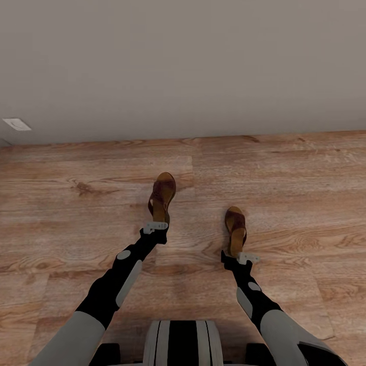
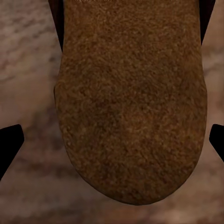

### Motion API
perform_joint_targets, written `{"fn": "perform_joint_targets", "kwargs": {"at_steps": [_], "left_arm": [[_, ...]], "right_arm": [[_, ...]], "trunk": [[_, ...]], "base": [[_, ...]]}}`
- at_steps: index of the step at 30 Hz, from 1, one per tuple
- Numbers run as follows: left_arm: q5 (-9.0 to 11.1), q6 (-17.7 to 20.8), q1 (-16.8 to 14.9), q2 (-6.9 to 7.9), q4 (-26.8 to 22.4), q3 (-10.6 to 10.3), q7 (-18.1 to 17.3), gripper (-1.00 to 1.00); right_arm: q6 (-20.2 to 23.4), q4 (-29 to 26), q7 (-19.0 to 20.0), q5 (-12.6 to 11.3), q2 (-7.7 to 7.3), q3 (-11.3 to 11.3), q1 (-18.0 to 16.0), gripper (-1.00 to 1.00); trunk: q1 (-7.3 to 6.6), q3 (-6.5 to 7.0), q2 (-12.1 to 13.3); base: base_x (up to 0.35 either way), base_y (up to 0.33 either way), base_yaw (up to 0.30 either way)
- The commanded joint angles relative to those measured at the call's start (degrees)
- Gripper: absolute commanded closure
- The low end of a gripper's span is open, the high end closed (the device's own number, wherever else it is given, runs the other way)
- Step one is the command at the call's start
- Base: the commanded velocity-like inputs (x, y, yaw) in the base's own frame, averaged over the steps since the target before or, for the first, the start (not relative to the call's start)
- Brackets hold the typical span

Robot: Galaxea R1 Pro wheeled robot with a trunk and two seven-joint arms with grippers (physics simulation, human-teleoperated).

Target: Pick up the two gym shoes and the two sandals from the corridor floor and place them onto the hallstand (shoe rack) in the corridor, making sure they are on the rack and not on the floor. Arrange them so the two gym shoes are next to each other and the two sandals are next to each other.

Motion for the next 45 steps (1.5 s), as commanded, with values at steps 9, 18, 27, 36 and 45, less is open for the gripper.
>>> {"fn": "perform_joint_targets", "kwargs": {"at_steps": [9,18,27,36,45], "left_arm": [[0.58,0.36,-0.01,0.0,-0.06,0.03,-0.14,1.0],[0.58,0.36,-0.01,0.0,-0.06,0.03,-0.14,1.0],[0.58,0.36,-0.01,0.0,-0.06,0.03,-0.14,1.0],[0.58,0.36,-0.01,0.0,-0.06,0.03,-0.14,1.0],[0.58,0.36,-0.01,0.0,-0.06,0.03,-0.14,1.0]], "right_arm": [[-0.17,0.03,0.01,0.16,0.03,-0.24,-0.03,-1.0],[-0.17,0.03,-0.15,0.17,0.03,-0.31,-0.03,-1.0],[-0.17,0.03,-0.16,0.16,0.03,-0.33,-0.04,1.0],[-0.17,0.03,-0.16,0.16,0.01,-0.33,-0.03,1.0],[-0.17,0.03,-0.16,0.16,0.03,-0.33,-0.04,1.0]], "trunk": [[0.09,-1.13,-0.06],[0.09,-1.25,-0.06],[0.09,-1.25,-0.06],[0.09,-1.25,-0.06],[0.09,-1.25,-0.06]], "base": [[0.001,0.0,0.0],[0.0,0.0,0.0],[0.0,0.0,0.0],[0.0,0.0,0.0],[0.0,0.0,0.0]]}}
